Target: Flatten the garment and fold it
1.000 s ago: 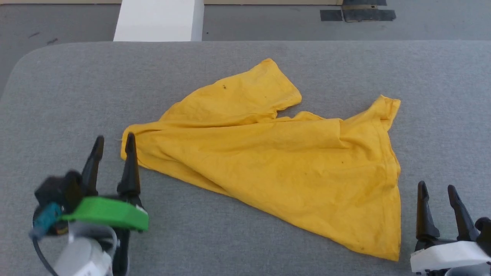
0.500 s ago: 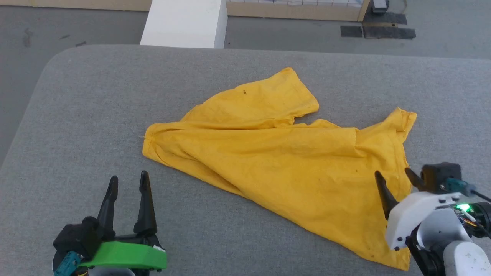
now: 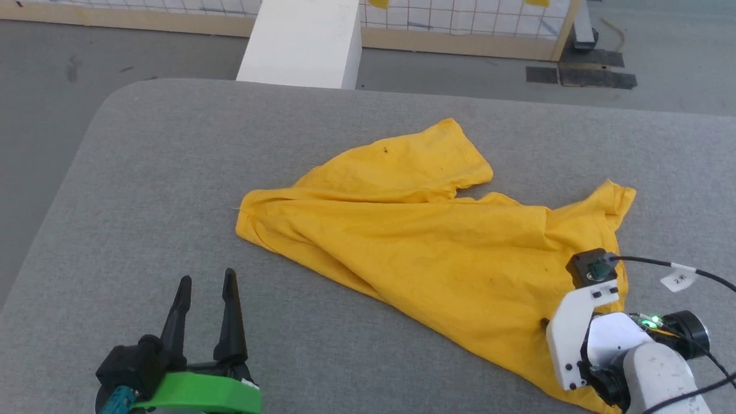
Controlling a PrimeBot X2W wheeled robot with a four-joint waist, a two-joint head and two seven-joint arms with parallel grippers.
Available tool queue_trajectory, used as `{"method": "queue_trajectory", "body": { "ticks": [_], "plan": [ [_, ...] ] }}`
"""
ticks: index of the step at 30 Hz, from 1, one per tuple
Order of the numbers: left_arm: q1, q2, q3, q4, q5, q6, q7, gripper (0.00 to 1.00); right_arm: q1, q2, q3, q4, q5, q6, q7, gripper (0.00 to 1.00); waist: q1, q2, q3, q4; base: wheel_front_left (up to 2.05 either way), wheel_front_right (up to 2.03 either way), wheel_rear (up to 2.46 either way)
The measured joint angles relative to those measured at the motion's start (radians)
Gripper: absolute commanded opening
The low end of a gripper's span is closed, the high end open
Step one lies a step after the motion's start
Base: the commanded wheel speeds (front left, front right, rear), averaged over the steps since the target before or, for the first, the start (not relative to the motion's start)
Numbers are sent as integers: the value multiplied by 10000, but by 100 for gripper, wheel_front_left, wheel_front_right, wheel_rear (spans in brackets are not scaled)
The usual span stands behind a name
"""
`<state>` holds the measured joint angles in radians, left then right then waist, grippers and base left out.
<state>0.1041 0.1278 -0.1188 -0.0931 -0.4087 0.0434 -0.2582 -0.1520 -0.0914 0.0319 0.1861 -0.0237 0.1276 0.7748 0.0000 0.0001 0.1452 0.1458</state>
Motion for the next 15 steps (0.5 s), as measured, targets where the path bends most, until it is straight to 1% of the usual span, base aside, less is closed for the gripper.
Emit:
{"method": "queue_trajectory", "body": {
  "ticks": [1, 2, 3, 4, 7, 10, 13, 15],
  "plan": [
    [-2, -40, 2, 27, 15, -35, 0, 100, -126, -59, 31, 230, 2, 0, -6, 81, 0, 0, -18, 55, 0, 0, 0],
    [-2, -79, 0, 48, 27, -88, 0, 100, -258, -107, -13, 451, 0, 2, -67, 45, 0, 0, -32, 116, 0, 0, 0],
    [-2, -107, -6, 65, 29, -125, 0, 100, -349, -132, -52, 604, -10, 29, -173, 20, 0, 0, -40, 164, 0, 0, 0],
    [-3, -142, -4, 86, 29, -167, 0, 100, -434, -171, -54, 775, -36, 46, -353, 0, 0, -1, -46, 227, 0, 0, 0],
    [-4, -261, 36, 132, 35, -251, 0, 100, -667, -134, -368, 1099, 10, 46, -911, 0, 1, 0, -57, 391, 0, 0, 0],
    [-3, -314, 128, 140, 59, -280, 0, 100, -857, -92, -520, 1053, 186, 44, -1246, 0, 1, 0, -51, 428, 0, 0, 0],
    [-6, -349, 194, 146, 115, -391, 0, 100, -1016, 73, -623, 384, 765, 44, -1287, 0, 0, 0, -10, 326, 0, 0, 0],
    [-9, -376, 242, 144, 119, -441, 0, 100, -969, 142, -431, -224, 1313, 44, -922, 0, 0, 0, 18, 231, 0, 0, 0]
  ]
}}
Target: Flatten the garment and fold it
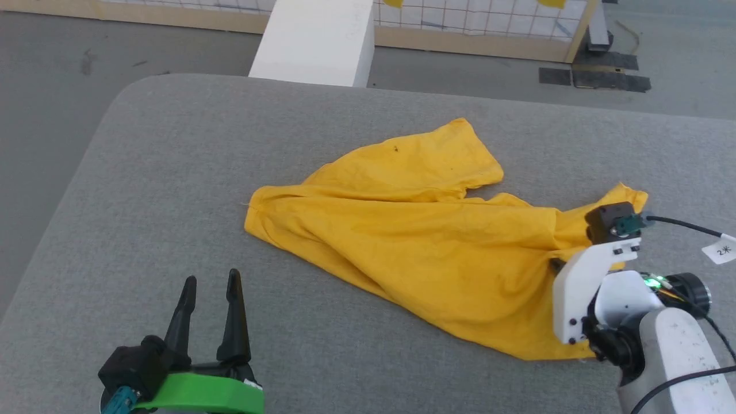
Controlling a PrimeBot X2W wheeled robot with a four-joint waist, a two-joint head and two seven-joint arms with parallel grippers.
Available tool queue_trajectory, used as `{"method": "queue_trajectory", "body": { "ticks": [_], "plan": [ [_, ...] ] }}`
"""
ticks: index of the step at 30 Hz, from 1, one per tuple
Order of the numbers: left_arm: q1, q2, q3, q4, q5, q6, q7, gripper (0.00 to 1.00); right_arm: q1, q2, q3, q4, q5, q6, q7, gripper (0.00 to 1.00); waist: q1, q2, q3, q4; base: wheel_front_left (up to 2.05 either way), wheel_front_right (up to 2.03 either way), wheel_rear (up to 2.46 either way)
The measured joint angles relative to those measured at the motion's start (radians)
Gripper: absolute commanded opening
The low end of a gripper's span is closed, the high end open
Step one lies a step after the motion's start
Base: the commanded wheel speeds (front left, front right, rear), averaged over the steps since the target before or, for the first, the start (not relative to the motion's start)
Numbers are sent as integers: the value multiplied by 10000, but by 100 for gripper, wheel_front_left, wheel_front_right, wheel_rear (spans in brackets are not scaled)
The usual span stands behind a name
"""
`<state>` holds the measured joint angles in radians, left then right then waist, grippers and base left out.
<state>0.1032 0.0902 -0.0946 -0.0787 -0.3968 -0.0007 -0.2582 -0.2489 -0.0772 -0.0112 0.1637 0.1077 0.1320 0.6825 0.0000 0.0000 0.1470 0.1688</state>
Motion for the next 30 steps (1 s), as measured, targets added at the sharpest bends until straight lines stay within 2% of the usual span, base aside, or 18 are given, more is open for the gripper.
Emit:
{"method": "queue_trajectory", "body": {
  "ticks": [3, 5, 8, 12, 17, 18, 19, 20, 23, 30],
  "plan": [
    [-2, -19, 59, 13, 8, -82, 0, 100, 618, -15, 698, -1179, 976, 0, 1060, 0, 0, 0, 43, -182, 0, 0, 0],
    [-8, -27, 75, 38, 13, -161, 0, 100, 1530, -477, 1998, -2242, 2104, -2, 2188, 0, 0, 0, 92, -312, 0, 0, 0],
    [-14, -35, 98, 63, 15, -253, 0, 100, 2978, -548, 2194, -3490, 3421, 2, 3319, 0, 0, 0, 208, -452, 0, 0, 0],
    [-79, -46, 88, 111, 17, -387, 0, 100, 4368, -616, 2374, -4746, 3831, 0, 4123, 0, 0, 0, 469, -537, 0, 0, 0],
    [-238, -50, 63, 301, 17, -564, 0, 100, 5035, -504, 2786, -4824, 3643, 0, 3969, 1, 0, 0, 760, -515, 0, 0, 0],
    [-266, -50, 75, 328, 19, -600, 0, 100, 5001, -514, 2863, -4773, 3494, 0, 3781, 27, 0, 0, 799, -498, 0, 0, 0],
    [-296, -48, 84, 351, 19, -604, 0, 100, 4924, -510, 2901, -4713, 3317, 0, 3519, 70, 0, 0, 839, -474, 0, 0, 0],
    [-329, -48, 94, 382, 19, -614, 0, 100, 4806, -510, 2917, -4650, 3179, 0, 3275, 100, 0, 0, 871, -447, 0, 0, 0],
    [-381, -46, 138, 445, 19, -679, 0, 100, 4244, -527, 2894, -4671, 3158, 0, 2928, 100, 0, 0, 916, -384, 0, 0, 0],
    [-472, -71, 127, 589, 27, -688, 0, 100, 2061, -470, 2182, -5762, 3722, 0, 2462, 100, 0, 0, 857, -291, 0, 0, 0]
  ]
}}
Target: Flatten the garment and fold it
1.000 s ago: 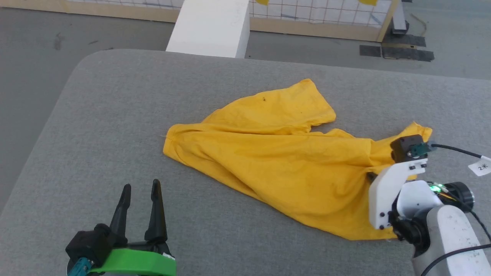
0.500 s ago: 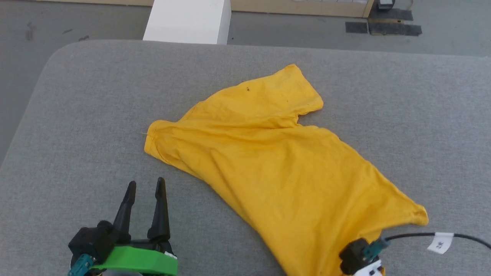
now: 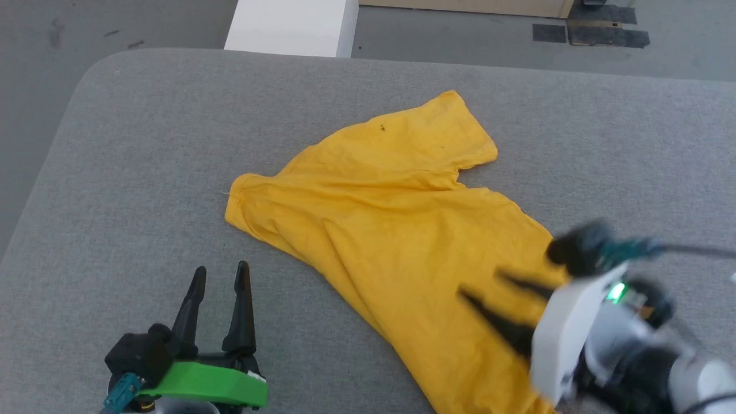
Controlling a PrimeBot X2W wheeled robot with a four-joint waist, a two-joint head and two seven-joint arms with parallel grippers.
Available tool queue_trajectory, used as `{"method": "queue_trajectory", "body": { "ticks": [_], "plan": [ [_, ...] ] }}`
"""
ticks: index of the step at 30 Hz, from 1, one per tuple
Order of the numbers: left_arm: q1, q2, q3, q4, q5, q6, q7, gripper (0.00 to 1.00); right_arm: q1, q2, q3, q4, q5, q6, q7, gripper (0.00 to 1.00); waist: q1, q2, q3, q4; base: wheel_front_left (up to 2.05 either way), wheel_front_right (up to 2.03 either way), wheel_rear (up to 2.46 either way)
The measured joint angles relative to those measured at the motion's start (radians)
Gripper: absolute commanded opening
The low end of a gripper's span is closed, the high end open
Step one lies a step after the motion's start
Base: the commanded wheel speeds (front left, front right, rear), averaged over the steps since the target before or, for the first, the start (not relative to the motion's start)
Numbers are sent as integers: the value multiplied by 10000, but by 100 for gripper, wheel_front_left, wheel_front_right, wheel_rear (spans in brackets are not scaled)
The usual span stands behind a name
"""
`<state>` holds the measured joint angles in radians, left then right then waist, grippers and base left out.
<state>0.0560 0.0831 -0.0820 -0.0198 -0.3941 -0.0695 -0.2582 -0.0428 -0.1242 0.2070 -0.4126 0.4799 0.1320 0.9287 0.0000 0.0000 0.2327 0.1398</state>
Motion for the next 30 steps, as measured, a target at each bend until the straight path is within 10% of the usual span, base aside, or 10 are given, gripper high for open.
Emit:
{"method": "queue_trajectory", "body": {
  "ticks": [11, 23, 24, 26, 30],
  "plan": [
    [-290, -134, -54, 44, 81, -100, 0, 100, -3214, -1620, 167, 4040, -1850, 0, -1064, 100, 0, 0, 226, 398, 0, 0, 0],
    [-383, -163, -75, 234, 178, -257, 0, 100, -4772, -1616, 972, 8086, -2295, 0, -2447, 100, 0, 0, 430, 1040, 0, 0, 0],
    [-384, -171, -69, 247, 178, -261, 0, 100, -4882, -1578, 1009, 8287, -2243, -2, -2445, 82, 0, 0, 417, 1077, 0, 0, 0],
    [-384, -180, -59, 270, 178, -261, 0, 100, -5056, -1572, 1095, 8592, -2201, 0, -2428, 0, 0, 0, 387, 1116, 0, 0, 0],
    [-372, -198, -46, 320, 301, -263, 0, 100, -5197, -1494, 1007, 8972, -2080, 0, -2863, 0, 0, 0, 269, 1067, 0, 0, 0]
  ]
}}
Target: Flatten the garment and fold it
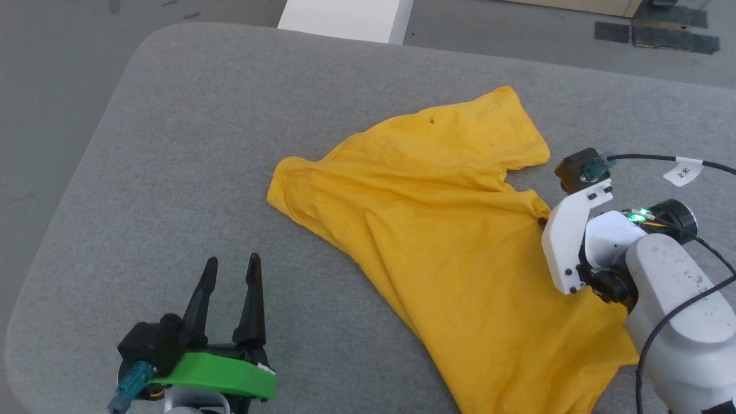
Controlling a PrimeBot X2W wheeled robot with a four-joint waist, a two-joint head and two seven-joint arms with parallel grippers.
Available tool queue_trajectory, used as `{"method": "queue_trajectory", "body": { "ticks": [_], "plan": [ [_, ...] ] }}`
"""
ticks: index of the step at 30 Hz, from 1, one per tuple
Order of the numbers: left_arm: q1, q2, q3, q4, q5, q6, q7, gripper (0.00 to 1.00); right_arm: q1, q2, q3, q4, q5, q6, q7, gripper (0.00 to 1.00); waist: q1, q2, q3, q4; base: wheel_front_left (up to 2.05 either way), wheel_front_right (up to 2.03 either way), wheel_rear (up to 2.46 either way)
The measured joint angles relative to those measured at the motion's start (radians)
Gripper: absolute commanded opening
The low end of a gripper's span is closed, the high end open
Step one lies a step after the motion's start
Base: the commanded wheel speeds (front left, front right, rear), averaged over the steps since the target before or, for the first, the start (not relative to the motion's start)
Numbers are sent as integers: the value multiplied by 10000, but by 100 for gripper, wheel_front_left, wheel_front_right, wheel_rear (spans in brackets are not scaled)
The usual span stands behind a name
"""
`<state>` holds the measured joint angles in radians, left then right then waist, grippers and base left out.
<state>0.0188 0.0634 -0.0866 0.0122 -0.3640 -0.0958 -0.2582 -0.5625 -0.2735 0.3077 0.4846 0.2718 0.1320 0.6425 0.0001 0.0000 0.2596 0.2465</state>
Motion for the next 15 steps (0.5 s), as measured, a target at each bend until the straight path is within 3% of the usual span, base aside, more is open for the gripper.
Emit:
{"method": "queue_trajectory", "body": {
  "ticks": [4, 8, 9, 11, 15],
  "plan": [
    [16, -10, -27, 38, 96, -2, 0, 100, -1, -46, -571, 209, 40, 4, -621, 0, 0, 0, -157, -199, 0, 0, 0],
    [65, -17, -48, 19, 169, -2, 0, 100, 209, -454, -2069, 161, 79, 4, -1160, 0, 0, 0, -286, -509, 0, 0, 0],
    [123, -15, -65, 13, 209, -2, 0, 100, 725, -677, -3016, 36, 84, 4, -1369, 0, 0, 0, -330, -670, 0, 0, 0],
    [203, -10, -38, -12, 211, 0, 0, 100, 1562, -849, -3852, -176, 79, 4, -1455, 0, 0, 0, -360, -833, 0, 0, 0],
    [281, 46, -4, -56, 213, 0, 0, 100, 3741, -602, -5576, -1104, 123, 10, -1745, 0, 0, 0, -337, -1174, 0, 0, 0]
  ]
}}
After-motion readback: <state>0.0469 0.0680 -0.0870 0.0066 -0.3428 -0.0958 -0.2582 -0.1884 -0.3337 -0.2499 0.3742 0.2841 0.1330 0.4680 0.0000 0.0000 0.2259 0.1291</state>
